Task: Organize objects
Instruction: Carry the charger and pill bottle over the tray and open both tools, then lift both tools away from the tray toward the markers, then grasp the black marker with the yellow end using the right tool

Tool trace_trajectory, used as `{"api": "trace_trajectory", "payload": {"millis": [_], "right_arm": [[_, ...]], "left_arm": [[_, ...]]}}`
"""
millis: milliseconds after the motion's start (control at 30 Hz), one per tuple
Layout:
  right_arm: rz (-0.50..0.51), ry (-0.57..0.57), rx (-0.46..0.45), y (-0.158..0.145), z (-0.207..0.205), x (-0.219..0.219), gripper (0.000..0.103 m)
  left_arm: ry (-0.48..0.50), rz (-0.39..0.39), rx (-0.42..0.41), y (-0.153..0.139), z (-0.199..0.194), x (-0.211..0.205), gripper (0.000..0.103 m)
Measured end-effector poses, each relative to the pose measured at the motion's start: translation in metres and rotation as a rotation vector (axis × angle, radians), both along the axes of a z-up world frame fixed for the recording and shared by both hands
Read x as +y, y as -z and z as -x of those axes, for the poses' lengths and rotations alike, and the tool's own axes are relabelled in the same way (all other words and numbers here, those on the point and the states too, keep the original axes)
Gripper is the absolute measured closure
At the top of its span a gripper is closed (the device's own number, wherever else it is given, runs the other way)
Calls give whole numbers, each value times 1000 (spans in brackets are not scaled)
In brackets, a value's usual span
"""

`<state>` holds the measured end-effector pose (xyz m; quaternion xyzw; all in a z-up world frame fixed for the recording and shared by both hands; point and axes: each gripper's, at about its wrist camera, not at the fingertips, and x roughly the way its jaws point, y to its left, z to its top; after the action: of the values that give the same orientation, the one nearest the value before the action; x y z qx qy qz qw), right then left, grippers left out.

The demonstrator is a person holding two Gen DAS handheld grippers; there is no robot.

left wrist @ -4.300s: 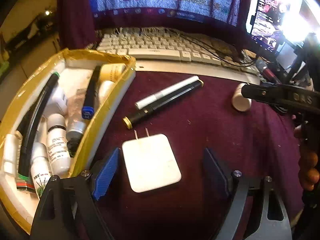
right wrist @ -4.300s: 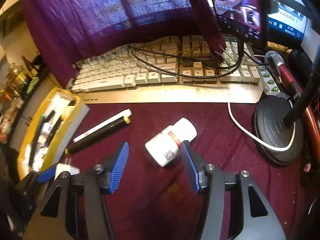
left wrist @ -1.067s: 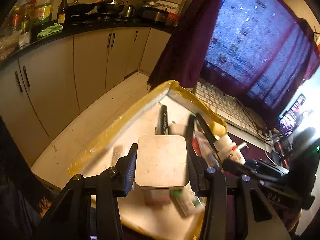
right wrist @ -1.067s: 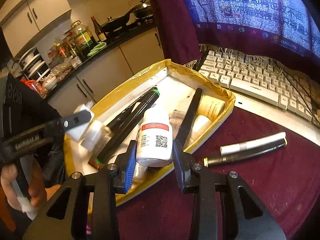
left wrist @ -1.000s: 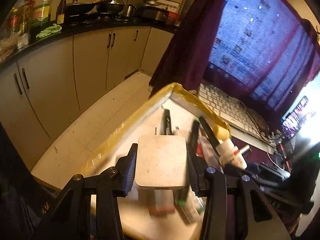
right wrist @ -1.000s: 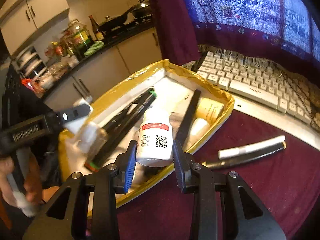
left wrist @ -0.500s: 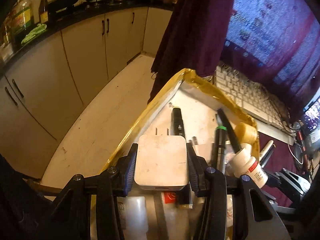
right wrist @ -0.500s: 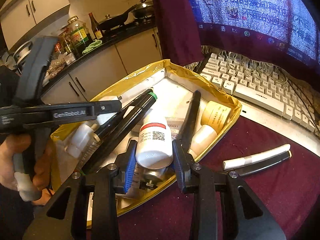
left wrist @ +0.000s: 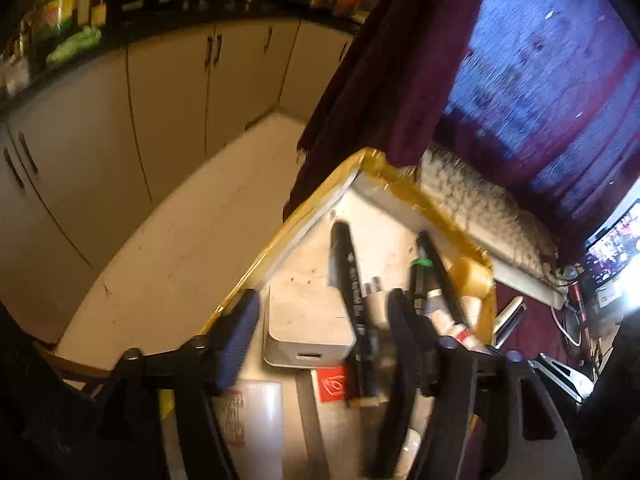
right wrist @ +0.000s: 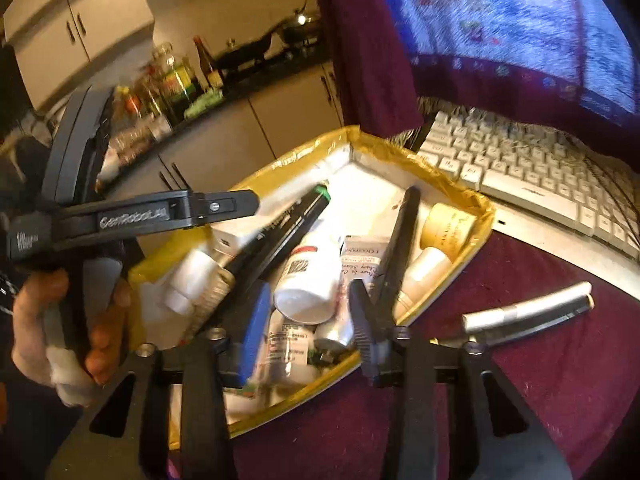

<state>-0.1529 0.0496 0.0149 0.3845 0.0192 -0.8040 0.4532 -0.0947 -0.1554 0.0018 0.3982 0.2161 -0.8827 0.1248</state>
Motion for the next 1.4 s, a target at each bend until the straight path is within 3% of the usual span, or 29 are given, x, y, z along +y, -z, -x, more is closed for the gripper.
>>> {"api": "trace_trajectory", "payload": {"millis": [167, 233, 300, 400, 467, 600, 833, 1067, 1133, 1200, 1400], "right_arm": [[49, 46, 3, -6, -15, 48, 51], [11, 121, 1, 2, -15, 76, 51], [-30, 184, -47, 14, -7, 104, 51], [-99, 279, -101, 27, 11, 146, 51], [-113, 333, -89, 30, 17, 172, 51], [-72, 366, -120, 32, 22, 204, 51], [-48, 350, -121, 35, 20, 212, 51], [-36, 322, -119, 37, 18, 211, 51], [-34, 327, -120, 37, 20, 214, 51], [-35, 339, -121, 37, 22, 217, 51], [-43, 361, -130, 38, 25, 221, 51]], "left_arm": [[2, 73, 96, -23, -28, 37, 34], [38, 101, 140, -32, -36, 66, 25], [87, 114, 165, -35, -38, 92, 25], [189, 118, 167, -32, -30, 134, 25], [260, 128, 147, -26, -13, 162, 25], [358, 187, 99, -15, 24, 198, 25], [453, 193, -59, 25, 85, 225, 25], [495, 157, -160, 44, 88, 231, 25], [528, 74, -147, 40, 82, 232, 25], [576, -62, -121, 36, 77, 231, 25], [470, 92, -94, 31, 92, 227, 25]]}}
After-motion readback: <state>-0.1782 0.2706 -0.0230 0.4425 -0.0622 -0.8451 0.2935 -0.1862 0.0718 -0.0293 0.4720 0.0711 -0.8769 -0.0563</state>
